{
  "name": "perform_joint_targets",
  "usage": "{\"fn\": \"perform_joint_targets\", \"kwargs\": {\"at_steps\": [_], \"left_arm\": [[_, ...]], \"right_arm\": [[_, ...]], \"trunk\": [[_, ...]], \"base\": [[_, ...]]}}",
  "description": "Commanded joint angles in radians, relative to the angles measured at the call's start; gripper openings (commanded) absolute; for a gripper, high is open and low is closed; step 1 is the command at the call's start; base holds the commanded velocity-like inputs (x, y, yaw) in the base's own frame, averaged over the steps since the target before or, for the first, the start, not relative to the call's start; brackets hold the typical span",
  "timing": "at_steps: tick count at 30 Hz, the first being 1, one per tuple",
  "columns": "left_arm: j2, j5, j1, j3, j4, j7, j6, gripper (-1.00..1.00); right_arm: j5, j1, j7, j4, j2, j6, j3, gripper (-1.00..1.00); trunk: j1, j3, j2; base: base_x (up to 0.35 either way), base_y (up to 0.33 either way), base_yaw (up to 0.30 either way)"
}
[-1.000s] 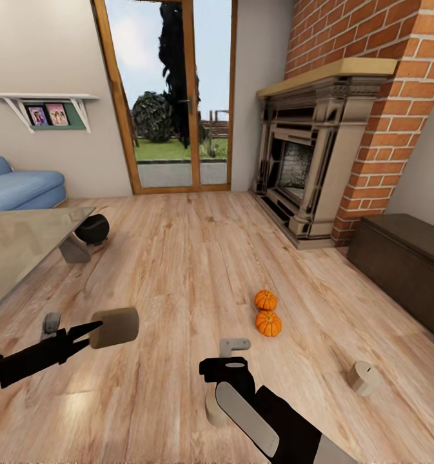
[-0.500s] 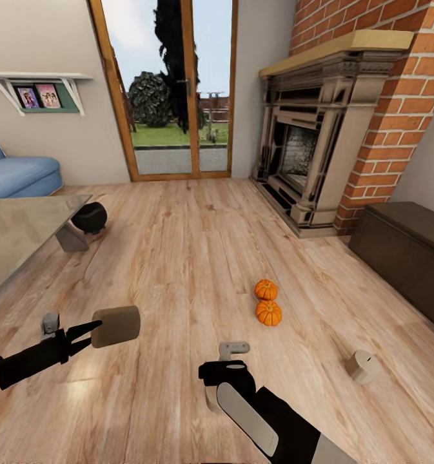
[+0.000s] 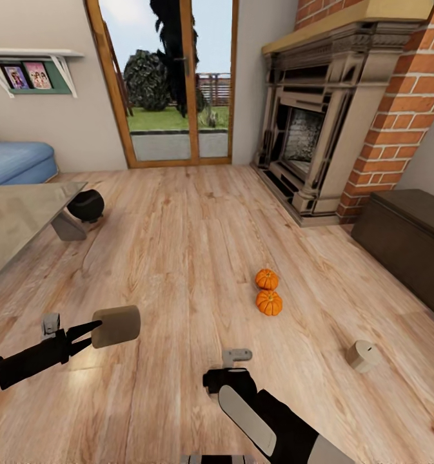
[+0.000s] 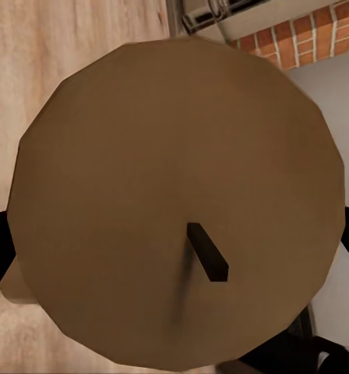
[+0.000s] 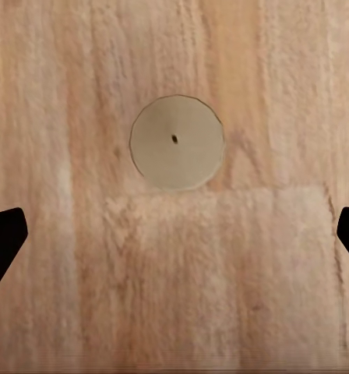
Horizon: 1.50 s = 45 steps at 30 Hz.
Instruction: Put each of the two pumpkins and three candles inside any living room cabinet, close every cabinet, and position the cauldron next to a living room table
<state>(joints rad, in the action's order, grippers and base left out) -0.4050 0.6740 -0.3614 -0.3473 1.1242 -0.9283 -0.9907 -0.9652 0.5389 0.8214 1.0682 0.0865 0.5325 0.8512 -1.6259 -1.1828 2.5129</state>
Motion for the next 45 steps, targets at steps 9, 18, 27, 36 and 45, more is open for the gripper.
{"fn": "perform_joint_targets", "kwargs": {"at_steps": [9,18,27,36,45], "left_arm": [[0.000,-0.001,-0.001,-0.001,0.000,-0.001,-0.003,-1.00],[0.001,-0.002,-0.001,0.000,0.000,-0.001,-0.003,-1.00],[0.001,-0.001,-0.001,0.000,0.000,-0.001,-0.003,-1.00],[0.000,-0.002,-0.001,0.000,0.000,-0.001,-0.003,-1.00],[-0.002,-0.002,-0.001,-0.001,-0.001,-0.001,-0.003,-1.00]], "right_arm": [[-0.001,0.001,-0.037,-0.035,0.002,0.001,0.002,1.00],[-0.005,0.001,-0.079,-0.095,0.002,-0.027,0.002,1.00],[-0.005,0.001,-0.105,-0.121,0.002,-0.034,0.002,1.00],[-0.006,0.001,-0.105,-0.122,0.001,-0.033,-0.001,1.00],[-0.007,0.001,-0.110,-0.122,-0.001,-0.032,-0.003,1.00]], "trunk": [[-0.004,-0.036,0.003],[-0.008,-0.071,0.005],[-0.009,-0.082,0.005],[-0.009,-0.082,0.005],[-0.009,-0.082,0.005]], "base": [[0.000,0.000,0.000],[0.000,0.000,0.000],[0.000,0.000,0.000],[0.048,0.003,0.000],[0.032,0.147,0.000]]}}
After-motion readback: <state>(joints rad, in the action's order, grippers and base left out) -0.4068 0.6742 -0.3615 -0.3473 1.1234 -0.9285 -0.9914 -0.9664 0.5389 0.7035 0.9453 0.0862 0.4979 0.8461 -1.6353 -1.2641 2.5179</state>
